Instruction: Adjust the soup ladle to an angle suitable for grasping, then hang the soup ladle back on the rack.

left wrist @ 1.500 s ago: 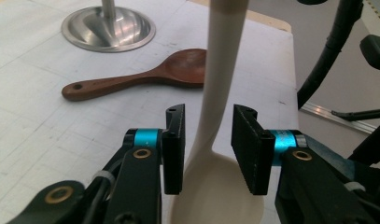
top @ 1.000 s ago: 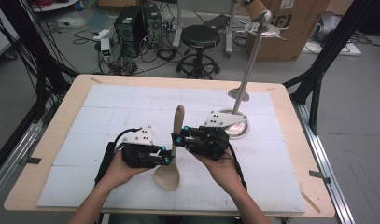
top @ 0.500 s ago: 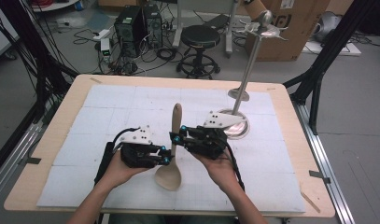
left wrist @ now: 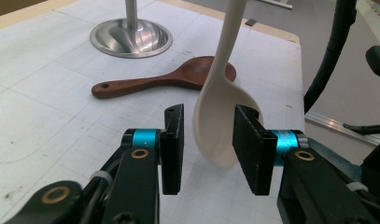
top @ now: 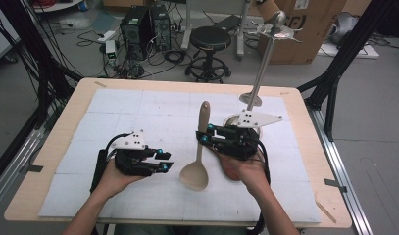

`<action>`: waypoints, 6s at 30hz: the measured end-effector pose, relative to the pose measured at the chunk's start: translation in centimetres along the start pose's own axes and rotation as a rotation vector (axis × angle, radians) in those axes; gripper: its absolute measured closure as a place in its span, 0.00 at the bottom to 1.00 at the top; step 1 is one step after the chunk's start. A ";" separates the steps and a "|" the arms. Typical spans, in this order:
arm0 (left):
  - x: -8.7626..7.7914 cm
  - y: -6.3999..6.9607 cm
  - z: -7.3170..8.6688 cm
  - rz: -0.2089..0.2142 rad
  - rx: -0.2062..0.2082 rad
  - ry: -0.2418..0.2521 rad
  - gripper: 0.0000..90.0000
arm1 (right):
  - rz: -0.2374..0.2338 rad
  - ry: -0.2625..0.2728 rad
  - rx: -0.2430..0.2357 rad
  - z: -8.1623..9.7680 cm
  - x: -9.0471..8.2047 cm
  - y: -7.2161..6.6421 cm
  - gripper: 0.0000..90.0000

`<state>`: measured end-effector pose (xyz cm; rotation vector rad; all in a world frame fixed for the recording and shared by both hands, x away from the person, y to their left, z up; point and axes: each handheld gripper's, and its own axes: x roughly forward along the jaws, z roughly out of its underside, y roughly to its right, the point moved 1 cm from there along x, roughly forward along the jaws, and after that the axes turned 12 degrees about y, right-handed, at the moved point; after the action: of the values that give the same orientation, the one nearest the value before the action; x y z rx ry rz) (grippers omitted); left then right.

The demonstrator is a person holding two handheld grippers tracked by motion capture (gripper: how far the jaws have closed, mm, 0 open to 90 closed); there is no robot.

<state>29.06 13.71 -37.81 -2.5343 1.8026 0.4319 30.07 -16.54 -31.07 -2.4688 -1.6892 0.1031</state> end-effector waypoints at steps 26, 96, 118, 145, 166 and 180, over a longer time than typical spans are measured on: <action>-3.1 -1.9 0.6 -0.101 -0.030 0.035 0.55 | -0.035 0.005 -0.019 -2.1 -1.8 2.1 0.85; -3.7 -2.8 1.2 -0.214 -0.048 0.010 0.26 | 0.078 0.026 -0.052 -9.2 -6.9 6.9 0.85; -3.8 -2.8 1.2 -0.230 -0.047 0.011 0.22 | 0.146 0.035 -0.042 -11.4 -8.0 8.8 0.85; -3.9 -2.8 1.2 -0.232 -0.048 0.019 0.21 | 0.182 0.029 -0.024 -10.9 -7.9 10.5 0.85; -3.8 -2.7 1.2 -0.223 -0.046 0.017 0.21 | 0.231 0.043 -0.008 -10.7 -7.7 10.9 0.83; -3.7 -2.7 1.2 -0.225 -0.046 0.015 0.21 | 0.269 0.073 0.012 -10.6 -8.0 11.2 0.79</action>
<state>30.17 18.29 -38.56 -2.7359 1.5037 0.4524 38.92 -28.88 -22.63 -2.6420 -1.3177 0.0516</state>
